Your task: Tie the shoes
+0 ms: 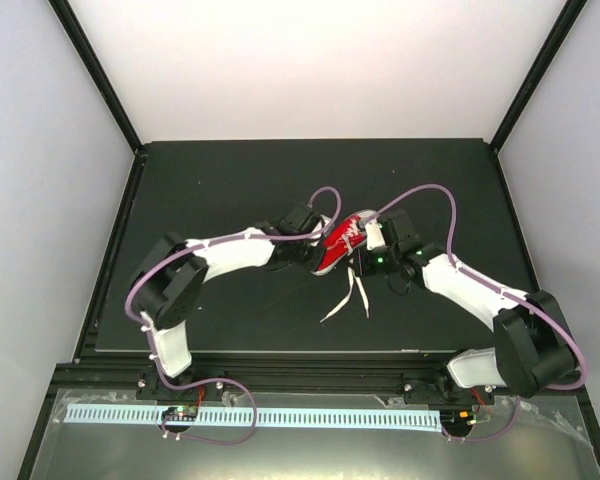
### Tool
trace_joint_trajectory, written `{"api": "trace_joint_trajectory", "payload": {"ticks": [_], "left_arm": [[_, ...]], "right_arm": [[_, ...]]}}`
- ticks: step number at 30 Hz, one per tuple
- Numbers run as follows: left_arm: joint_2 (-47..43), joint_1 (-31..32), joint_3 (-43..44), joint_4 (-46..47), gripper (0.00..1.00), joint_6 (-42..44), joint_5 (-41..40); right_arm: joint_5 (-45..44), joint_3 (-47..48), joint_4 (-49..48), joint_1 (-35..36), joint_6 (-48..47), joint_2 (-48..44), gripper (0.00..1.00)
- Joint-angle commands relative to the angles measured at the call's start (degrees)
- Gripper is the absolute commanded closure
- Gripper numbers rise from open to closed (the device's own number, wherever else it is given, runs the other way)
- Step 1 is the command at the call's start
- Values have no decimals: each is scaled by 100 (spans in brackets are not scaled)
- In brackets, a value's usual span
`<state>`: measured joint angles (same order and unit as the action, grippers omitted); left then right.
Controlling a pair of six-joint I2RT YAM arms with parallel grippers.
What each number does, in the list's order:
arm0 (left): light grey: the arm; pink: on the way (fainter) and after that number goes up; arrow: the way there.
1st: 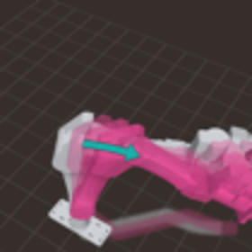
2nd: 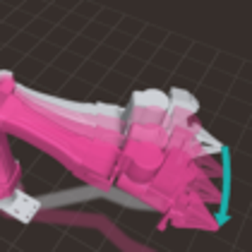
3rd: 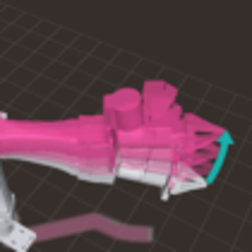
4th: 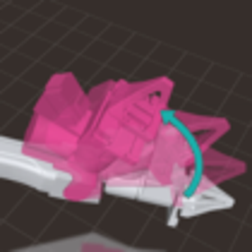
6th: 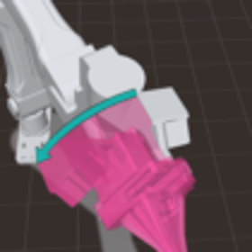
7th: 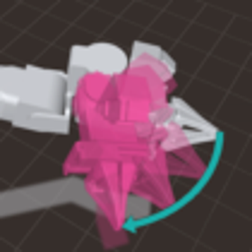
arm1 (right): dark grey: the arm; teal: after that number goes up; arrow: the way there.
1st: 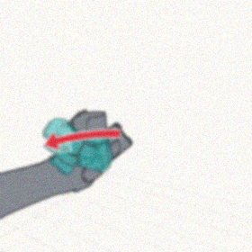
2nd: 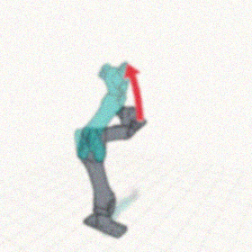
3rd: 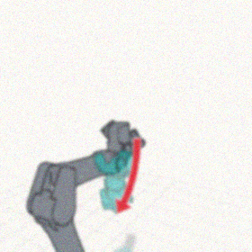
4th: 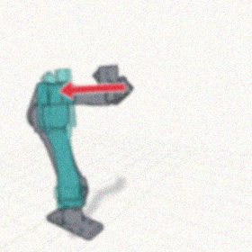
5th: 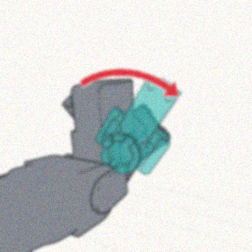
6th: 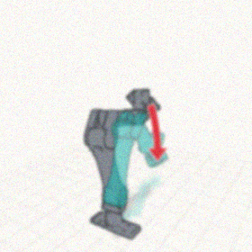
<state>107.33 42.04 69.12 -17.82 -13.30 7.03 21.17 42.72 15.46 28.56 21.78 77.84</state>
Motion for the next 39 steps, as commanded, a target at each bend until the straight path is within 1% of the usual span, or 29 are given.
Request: {"api": "trace_joint_trajectory", "payload": {"ticks": [1, 4, 7, 10, 12, 15, 18, 21, 23, 26, 28, 30, 32, 34, 39], "left_arm": [[-1486, 93, -666, -268, 99, -554, -1195], [-2589, 117, -1181, -469, 98, -780, -1640], [-3635, 195, -1563, -950, 98, -929, -1924], [-4212, 237, -1738, -1527, 98, -1173, -2023], [-4425, 349, -1767, -1730, 98, -1384, -2000], [-4453, 714, -1636, -1680, 98, -1622, -1978], [-4093, 1219, -1148, -1618, 98, -1808, -2051], [-3527, 1786, -409, -1946, 98, -2016, -2505], [-3162, 2095, -126, -2109, 98, -2248, -2824], [-2870, 2223, -228, -2089, 98, -2495, -2832], [-2755, 2256, -379, -2153, 99, -2610, -2797], [-2773, 2353, -689, -2193, 99, -2824, -2961], [-2850, 2383, -1036, -2202, 99, -3159, -3133], [-2978, 2391, -1372, -2194, 99, -3423, -3301], [-3118, 2395, -1813, -2143, 98, -3585, -3335]], "right_arm": [[846, 512, 397, 144, -35, -92, 98], [854, 807, 561, 564, 14, 33, 98], [836, 1050, 572, 962, 135, 90, 98], [514, 1228, 734, 1127, 263, -9, 98], [-46, 1296, 1022, 1127, 282, -203, 98], [-880, 1416, 1695, 1120, 184, -600, 98], [-1630, 1665, 2516, 1120, 27, -992, 98], [-2258, 1859, 3160, 1128, -80, -1320, 98], [-2427, 1830, 3317, 1121, -114, -1445, 98], [-2152, 1424, 2935, 1131, -63, -1378, 98], [-1592, 1022, 2378, 1130, 86, -1144, 98], [-858, 588, 1637, 1135, 284, -935, 98], [-365, 243, 1007, 1150, 545, -760, 98], [-124, 9, 528, 1152, 690, -579, 98], [119, -118, 107, 1209, 723, -119, 98]]}}
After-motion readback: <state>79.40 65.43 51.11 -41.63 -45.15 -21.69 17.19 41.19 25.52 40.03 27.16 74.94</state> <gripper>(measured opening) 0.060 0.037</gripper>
